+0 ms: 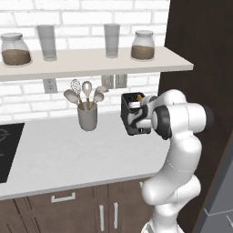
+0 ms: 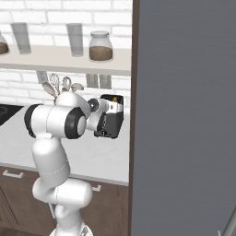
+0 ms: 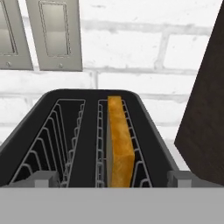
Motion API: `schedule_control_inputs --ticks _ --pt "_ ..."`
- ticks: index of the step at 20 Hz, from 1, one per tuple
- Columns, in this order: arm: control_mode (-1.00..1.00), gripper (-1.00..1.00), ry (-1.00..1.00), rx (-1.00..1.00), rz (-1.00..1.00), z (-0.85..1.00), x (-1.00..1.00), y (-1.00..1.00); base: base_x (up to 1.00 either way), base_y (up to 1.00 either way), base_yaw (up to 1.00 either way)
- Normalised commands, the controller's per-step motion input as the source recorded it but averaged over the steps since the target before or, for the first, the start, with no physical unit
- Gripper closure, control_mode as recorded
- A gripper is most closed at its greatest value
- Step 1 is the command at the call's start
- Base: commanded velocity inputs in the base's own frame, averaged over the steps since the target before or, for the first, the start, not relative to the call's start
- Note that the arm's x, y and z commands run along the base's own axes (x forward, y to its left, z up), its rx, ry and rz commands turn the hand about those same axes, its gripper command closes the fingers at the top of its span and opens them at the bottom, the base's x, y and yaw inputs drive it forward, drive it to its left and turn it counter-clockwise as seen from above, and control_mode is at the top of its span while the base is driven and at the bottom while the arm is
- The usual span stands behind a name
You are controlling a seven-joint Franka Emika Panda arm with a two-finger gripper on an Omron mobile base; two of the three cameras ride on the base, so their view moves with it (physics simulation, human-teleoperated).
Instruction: Start the toaster. Once the lever pops up, take the bread to the plate on the dining counter.
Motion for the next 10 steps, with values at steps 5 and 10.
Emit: schedule_control_inputs --ticks 5,10 --pt "-1.00 -1.00 -0.01 0.00 0.00 0.00 0.00 0.00 0.00 0.00 0.00" --pt "-1.00 -1.00 -0.02 0.00 -0.01 0.00 0.00 0.00 0.00 0.00 0.00"
